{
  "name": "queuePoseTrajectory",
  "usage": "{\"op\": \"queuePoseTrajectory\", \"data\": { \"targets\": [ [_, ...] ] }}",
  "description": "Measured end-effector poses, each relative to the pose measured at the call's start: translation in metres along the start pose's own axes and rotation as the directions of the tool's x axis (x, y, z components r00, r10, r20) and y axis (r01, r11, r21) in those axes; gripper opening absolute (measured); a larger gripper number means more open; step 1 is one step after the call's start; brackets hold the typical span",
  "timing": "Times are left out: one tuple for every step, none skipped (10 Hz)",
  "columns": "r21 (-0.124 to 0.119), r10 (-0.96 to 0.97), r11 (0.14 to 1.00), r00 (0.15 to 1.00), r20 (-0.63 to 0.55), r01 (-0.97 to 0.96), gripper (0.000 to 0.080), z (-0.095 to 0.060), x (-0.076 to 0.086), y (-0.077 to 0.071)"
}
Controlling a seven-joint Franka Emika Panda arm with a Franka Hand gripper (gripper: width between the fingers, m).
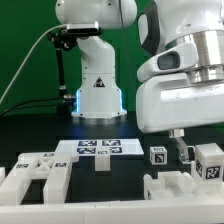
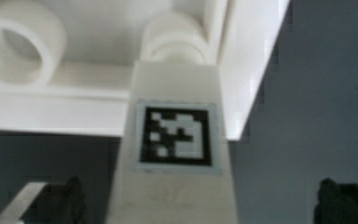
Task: Assemble chair
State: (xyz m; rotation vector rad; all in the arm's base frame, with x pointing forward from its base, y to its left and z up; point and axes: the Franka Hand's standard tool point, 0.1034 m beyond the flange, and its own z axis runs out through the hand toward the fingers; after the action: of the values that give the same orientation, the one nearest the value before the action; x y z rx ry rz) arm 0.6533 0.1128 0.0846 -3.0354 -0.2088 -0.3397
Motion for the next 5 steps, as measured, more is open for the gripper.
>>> {"op": "queuePoseTrajectory", "data": {
  "targets": [
    [0.003, 0.004, 1.0, 0.999, 0.049, -0.004, 0.0649, 0.0016, -0.0043, 0.004],
    [0.015, 0.005, 1.0, 0.991, 0.132, -0.007, 0.0649, -0.0011, -0.0086, -0.0013],
    [0.018, 0.005, 1.0, 0.988, 0.153, -0.007, 0.0649, -0.002, -0.0054, -0.0019],
    [0.019, 0.005, 1.0, 0.988, 0.155, -0.008, 0.0649, -0.0015, -0.0055, -0.0017],
    [0.019, 0.005, 1.0, 0.988, 0.154, -0.008, 0.0649, -0.0013, -0.0056, -0.0017]
  ]
}}
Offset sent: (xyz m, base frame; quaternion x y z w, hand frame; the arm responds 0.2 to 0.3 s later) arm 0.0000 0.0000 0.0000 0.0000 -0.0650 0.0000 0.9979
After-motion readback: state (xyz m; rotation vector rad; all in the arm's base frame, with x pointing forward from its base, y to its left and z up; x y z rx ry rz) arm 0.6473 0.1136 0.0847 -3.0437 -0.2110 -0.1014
